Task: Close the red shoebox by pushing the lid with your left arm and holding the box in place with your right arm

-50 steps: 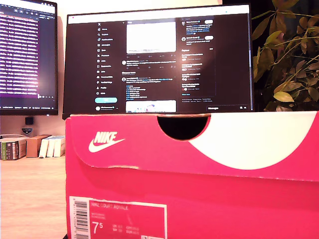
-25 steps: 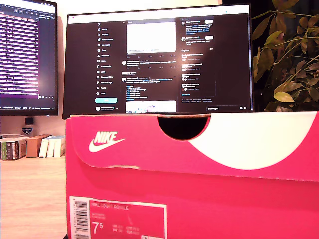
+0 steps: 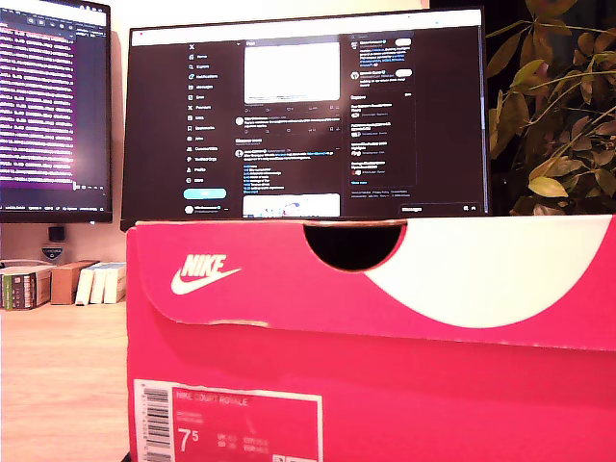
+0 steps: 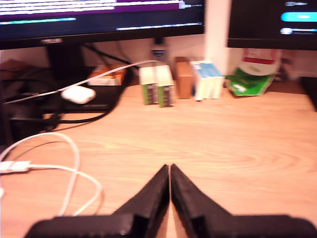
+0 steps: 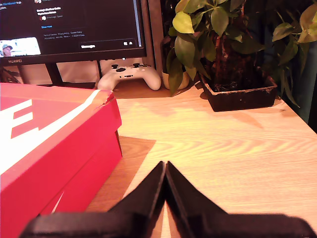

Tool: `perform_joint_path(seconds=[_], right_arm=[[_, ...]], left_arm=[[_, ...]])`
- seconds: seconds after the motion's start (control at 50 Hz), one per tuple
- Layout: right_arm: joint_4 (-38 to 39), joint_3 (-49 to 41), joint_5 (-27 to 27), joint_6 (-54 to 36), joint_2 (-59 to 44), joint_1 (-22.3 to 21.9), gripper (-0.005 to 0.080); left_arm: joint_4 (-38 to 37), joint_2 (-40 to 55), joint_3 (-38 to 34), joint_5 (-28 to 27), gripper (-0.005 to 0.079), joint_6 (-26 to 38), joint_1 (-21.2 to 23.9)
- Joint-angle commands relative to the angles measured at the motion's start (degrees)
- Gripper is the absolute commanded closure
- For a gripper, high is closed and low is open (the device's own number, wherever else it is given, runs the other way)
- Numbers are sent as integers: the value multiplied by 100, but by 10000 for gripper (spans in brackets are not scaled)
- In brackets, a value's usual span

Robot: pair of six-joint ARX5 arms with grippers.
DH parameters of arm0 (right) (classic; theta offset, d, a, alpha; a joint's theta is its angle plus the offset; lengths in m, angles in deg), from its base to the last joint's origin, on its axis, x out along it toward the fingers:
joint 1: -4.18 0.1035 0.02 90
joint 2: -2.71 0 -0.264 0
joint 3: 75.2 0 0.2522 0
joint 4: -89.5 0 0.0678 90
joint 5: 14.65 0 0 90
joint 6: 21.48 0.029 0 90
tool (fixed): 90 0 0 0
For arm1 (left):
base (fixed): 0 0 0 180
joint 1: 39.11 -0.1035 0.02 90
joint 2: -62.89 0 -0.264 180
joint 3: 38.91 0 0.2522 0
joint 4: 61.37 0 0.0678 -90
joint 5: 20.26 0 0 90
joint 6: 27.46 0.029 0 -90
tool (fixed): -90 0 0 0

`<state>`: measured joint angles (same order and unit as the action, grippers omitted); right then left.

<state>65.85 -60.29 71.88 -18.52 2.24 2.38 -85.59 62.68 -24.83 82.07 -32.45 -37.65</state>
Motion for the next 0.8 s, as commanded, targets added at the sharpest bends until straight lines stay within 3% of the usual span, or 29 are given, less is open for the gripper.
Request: perform_joint_path(seconds=[0.0,0.1,0.14,0.2,0.42,0.78], right_arm=[[59,-72,17,7,37,4,764],[59,-72,20,7,37,4,764],[59,-72,20,7,37,4,764],[59,-72,17,7,37,4,764],[59,-72,17,7,37,4,764],[59,-72,20,7,37,4,764]], left_arm=[[-103,-50,-170,11,761,-4,-11],[-101,-50,-170,66,761,212,-26],[-96,-50,-170,77,761,761,-59],[-66,-50,-170,11,761,802,-133],[-59,-50,-170,-1115,761,1198,-179],[-94,-50,-170,-1215,761,896,-170]])
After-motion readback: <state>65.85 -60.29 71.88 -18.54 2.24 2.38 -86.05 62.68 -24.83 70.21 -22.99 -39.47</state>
